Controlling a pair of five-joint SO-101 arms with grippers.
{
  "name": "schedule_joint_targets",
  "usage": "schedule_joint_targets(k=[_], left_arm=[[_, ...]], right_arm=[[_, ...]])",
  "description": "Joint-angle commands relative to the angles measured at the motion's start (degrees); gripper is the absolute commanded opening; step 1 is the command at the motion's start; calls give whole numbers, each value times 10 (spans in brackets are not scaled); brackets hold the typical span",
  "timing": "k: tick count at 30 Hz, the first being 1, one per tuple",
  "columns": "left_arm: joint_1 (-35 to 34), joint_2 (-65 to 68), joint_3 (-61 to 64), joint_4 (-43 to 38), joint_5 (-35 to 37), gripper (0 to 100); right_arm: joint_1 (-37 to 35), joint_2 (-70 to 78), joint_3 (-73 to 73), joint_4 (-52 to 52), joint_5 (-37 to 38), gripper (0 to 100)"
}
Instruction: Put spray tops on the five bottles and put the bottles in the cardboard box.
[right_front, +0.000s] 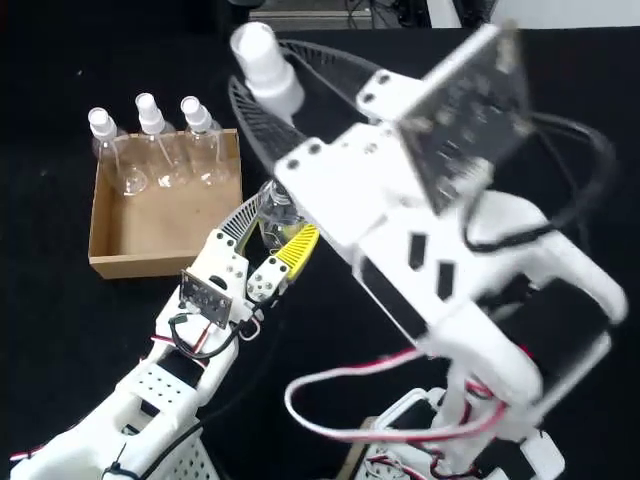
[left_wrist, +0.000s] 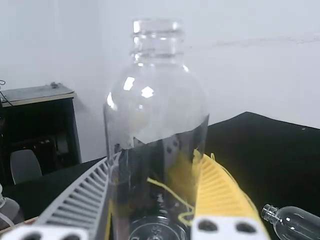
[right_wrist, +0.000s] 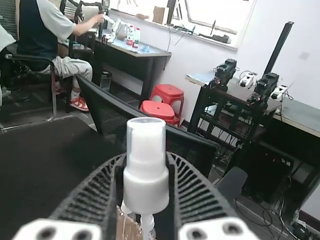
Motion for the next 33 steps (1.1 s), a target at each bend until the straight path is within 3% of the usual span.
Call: schedule_joint_targets(k=[1, 17, 24, 33], left_arm=[[2, -4, 13, 3, 5, 30], [5, -8, 13, 2, 6, 30], [5, -9, 13, 2, 6, 30], [5, -9, 13, 2, 6, 30]], right_arm=[[4, -11, 53, -66, -6, 10], [-4, -16, 118, -116, -5, 10], [-24, -100, 191, -127, -4, 10], [-20, -211, 422, -328, -5, 10]])
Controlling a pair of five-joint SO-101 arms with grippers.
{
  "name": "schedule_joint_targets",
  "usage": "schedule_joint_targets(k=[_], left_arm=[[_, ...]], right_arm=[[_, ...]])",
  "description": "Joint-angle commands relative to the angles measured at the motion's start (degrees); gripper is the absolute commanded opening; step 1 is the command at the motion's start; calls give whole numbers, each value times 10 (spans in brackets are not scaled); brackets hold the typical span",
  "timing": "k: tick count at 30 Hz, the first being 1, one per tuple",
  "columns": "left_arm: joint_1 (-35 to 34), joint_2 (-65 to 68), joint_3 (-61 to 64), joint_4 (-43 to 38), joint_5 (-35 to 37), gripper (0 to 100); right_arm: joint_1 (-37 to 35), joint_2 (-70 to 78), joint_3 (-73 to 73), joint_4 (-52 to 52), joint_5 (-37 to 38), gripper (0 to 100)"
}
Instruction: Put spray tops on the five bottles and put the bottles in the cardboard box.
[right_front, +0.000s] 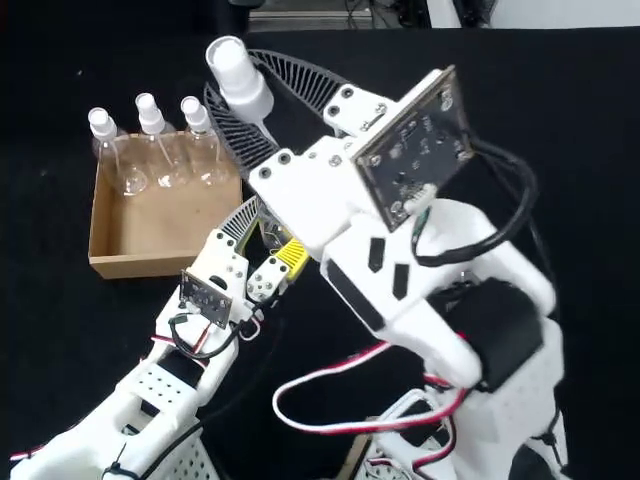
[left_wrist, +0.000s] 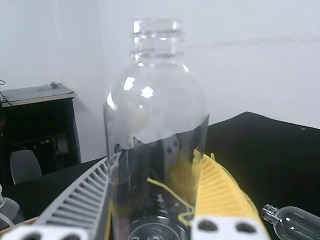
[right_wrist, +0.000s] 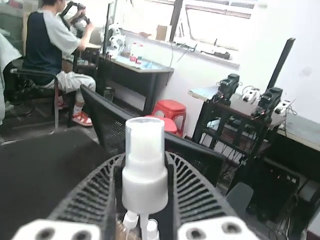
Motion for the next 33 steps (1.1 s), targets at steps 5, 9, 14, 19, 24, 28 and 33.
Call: schedule_joint_targets(k=[5, 9, 14, 19, 24, 28, 33], left_arm=[[5, -9, 13, 2, 6, 30], [5, -9, 13, 0, 6, 30], [6, -9, 13, -1, 6, 30], [6, -9, 13, -1, 6, 30], [6, -9, 13, -1, 6, 30], [6, -9, 13, -1, 6, 30], [6, -9, 13, -1, 6, 30]], right_arm=[[-4, -41, 76, -98, -4, 10], [14, -45, 102, -98, -1, 10], [39, -45, 123, -98, -4, 10], [37, -47, 96, -98, -4, 10], [38, -64, 52, -97, -4, 10], [39, -74, 53, -79, -4, 10], [40, -73, 54, -55, -4, 10]])
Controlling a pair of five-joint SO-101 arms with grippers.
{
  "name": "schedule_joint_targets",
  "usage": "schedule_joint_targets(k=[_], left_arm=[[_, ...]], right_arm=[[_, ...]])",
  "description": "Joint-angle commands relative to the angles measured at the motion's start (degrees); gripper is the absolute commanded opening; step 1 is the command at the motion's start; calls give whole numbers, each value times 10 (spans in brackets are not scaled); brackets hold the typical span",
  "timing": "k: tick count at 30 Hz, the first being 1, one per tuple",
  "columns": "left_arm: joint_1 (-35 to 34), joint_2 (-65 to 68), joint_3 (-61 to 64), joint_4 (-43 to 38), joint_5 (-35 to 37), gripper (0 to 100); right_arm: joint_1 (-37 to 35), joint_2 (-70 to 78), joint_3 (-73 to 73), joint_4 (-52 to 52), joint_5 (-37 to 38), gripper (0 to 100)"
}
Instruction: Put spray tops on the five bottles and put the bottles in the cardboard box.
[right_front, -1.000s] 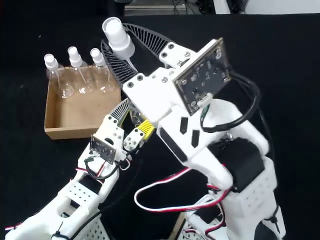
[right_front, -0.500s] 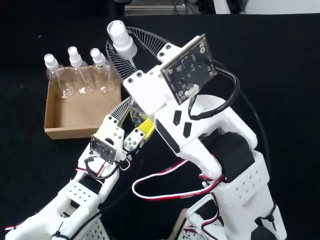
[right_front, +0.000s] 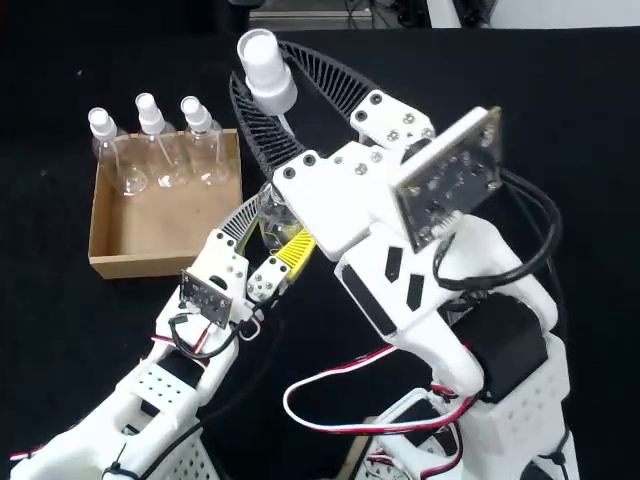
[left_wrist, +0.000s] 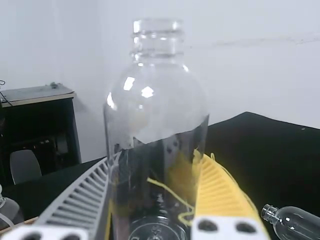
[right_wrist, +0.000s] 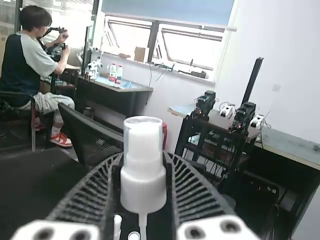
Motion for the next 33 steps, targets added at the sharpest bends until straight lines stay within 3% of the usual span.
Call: schedule_joint_targets(k=[1, 12, 26, 33], left_arm=[[5, -9, 13, -1, 6, 30], [5, -9, 13, 2, 6, 30], [5, -9, 13, -1, 6, 30], [5, -9, 13, -1, 6, 30]], right_arm=[[11, -10, -32, 17, -4, 10], [11, -13, 37, -59, -4, 10], [9, -15, 118, -38, -4, 10], [7, -95, 200, -35, -4, 12]])
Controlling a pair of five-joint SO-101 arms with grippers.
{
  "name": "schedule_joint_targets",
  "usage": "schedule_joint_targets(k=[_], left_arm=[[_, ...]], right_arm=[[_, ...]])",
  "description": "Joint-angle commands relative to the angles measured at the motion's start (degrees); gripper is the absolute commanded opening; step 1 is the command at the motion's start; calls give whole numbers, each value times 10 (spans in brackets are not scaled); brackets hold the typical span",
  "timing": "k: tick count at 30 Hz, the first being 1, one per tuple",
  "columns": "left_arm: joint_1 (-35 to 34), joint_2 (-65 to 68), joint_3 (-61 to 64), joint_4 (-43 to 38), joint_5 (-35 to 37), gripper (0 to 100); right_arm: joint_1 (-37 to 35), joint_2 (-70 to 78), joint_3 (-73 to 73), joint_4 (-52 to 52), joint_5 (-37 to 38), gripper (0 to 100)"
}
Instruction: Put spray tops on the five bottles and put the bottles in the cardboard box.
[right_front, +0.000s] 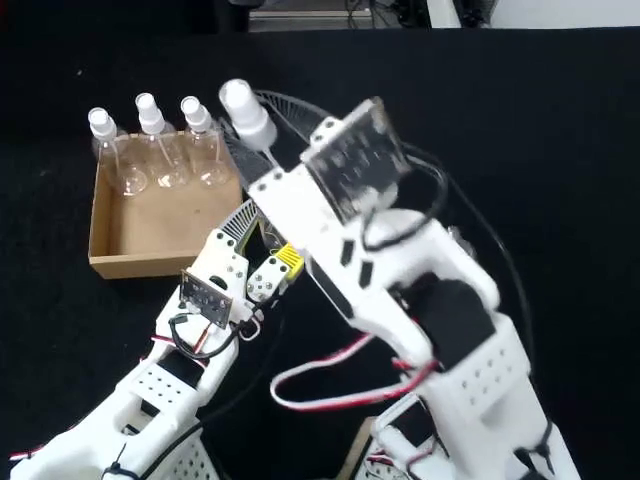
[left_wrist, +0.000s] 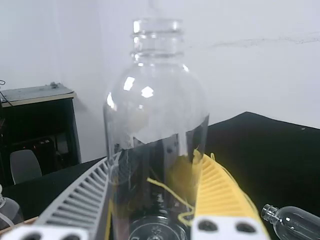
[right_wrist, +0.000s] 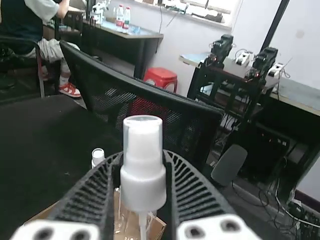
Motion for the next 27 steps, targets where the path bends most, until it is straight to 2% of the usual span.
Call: schedule_joint_targets(k=[1, 3, 8, 13, 16, 18, 22, 27], left_arm=[[5, -9, 13, -1, 6, 30], [5, -9, 13, -1, 6, 30], [5, -9, 13, -1, 6, 30], [5, -9, 13, -2, 6, 30], [5, -9, 13, 1, 6, 30], [5, -4, 13, 2, 6, 30], [3, -4, 13, 3, 6, 30], [1, -3, 13, 3, 6, 30]], right_arm=[[7, -59, 22, 13, -4, 13], [7, -73, 44, 31, -4, 41], [-1, -80, 51, 78, -4, 208], [-50, -80, -30, 140, -4, 175], [-41, -77, -102, 181, 0, 139], [-5, -76, -131, 209, 1, 115], [121, -77, -137, 258, 1, 84], [282, -80, -52, 294, 2, 85]])
